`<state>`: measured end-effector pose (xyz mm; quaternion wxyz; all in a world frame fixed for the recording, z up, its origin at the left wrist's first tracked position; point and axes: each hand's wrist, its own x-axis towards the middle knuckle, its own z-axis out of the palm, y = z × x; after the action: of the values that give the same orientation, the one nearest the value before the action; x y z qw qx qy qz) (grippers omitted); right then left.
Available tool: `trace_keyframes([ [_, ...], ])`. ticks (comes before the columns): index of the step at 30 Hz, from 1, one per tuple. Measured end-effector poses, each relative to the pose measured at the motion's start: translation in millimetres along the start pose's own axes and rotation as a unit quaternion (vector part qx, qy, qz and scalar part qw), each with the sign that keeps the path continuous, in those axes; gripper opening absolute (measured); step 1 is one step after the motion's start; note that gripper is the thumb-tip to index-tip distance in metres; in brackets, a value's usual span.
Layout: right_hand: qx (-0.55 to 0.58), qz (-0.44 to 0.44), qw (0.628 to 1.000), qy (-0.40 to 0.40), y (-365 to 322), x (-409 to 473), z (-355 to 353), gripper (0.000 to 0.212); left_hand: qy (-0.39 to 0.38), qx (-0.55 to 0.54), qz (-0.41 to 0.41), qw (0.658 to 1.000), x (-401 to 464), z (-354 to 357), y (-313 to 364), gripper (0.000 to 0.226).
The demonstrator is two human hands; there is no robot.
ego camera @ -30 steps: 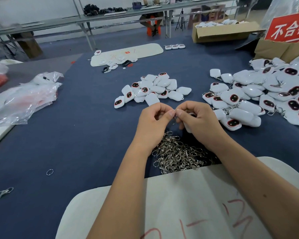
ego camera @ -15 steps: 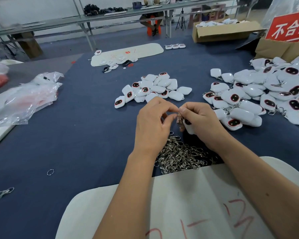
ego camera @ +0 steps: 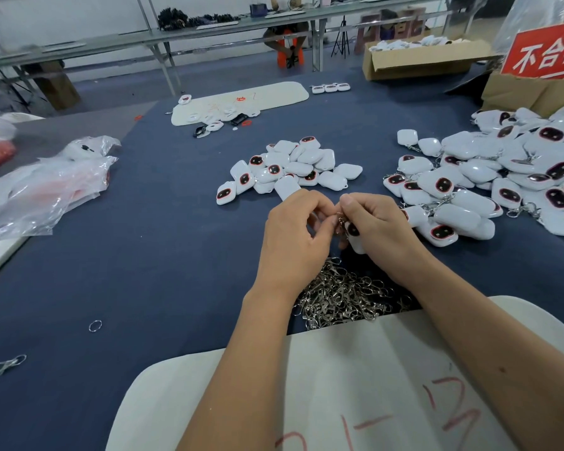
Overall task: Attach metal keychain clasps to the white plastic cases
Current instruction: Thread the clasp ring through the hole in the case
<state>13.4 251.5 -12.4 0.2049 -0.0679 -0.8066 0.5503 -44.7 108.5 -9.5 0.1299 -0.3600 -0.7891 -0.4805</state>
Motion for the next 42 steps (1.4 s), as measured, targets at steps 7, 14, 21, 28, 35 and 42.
trace_keyframes([
  [7,0.019,-0.041,0.996,0.074,3.0,1.3,0.6,0.018,0.06,-0.067,-0.093,0.992,0.4,-2.3,1.6,0.017],
  [14,-0.01,-0.085,0.995,0.056,0.4,-1.4,1.5,0.011,0.055,-0.094,-0.104,0.989,0.4,-2.9,5.0,0.016],
  [21,0.021,-0.062,0.998,0.013,-0.1,-1.6,-1.1,0.012,0.011,-0.146,-0.126,0.981,2.3,-4.5,5.8,0.011],
  [28,0.033,-0.048,0.998,-0.008,-3.4,-3.0,-2.4,0.012,-0.024,-0.196,-0.151,0.969,1.7,-5.2,3.0,0.012],
  [35,0.061,-0.042,0.997,-0.022,0.5,-0.6,-4.7,0.009,-0.04,-0.24,-0.168,0.955,2.9,-4.8,1.3,0.012],
  [42,0.088,-0.031,0.995,-0.027,2.8,1.2,-5.3,0.012,-0.035,-0.248,-0.157,0.955,2.6,-5.2,2.5,0.011],
])
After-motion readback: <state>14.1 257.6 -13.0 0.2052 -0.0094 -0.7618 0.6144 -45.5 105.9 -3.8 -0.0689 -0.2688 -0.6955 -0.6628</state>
